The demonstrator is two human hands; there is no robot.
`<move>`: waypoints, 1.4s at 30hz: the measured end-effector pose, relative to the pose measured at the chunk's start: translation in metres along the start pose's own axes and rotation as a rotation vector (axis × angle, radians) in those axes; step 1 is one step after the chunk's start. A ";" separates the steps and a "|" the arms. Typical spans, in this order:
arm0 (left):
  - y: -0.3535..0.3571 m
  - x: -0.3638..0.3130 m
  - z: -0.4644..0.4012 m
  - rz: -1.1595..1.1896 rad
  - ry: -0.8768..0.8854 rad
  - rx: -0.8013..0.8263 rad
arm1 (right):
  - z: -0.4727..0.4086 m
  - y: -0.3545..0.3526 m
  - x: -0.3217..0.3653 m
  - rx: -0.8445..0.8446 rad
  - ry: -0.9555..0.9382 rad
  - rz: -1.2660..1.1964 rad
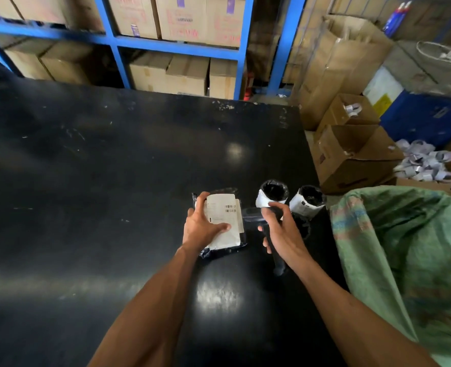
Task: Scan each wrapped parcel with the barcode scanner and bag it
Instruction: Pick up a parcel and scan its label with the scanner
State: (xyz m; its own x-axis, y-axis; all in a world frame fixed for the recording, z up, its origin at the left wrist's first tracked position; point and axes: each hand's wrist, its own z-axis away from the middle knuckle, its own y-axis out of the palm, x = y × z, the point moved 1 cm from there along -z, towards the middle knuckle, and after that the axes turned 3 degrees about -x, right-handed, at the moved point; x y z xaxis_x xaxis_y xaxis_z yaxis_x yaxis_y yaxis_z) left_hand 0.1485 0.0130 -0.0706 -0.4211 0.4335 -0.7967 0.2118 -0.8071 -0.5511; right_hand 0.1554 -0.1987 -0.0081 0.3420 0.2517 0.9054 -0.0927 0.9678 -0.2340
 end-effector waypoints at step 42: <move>-0.038 0.006 0.112 0.166 0.147 -0.159 | 0.089 -0.068 -0.105 -0.044 0.074 0.653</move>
State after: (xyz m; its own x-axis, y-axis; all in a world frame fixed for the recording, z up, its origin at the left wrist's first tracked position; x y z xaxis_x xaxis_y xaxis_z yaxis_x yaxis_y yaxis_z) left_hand 0.0394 0.0015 -0.0267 -0.2387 0.3638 -0.9004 0.4078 -0.8039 -0.4329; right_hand 0.0424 -0.2909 -0.0560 0.2919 0.7854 0.5459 -0.2653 0.6148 -0.7427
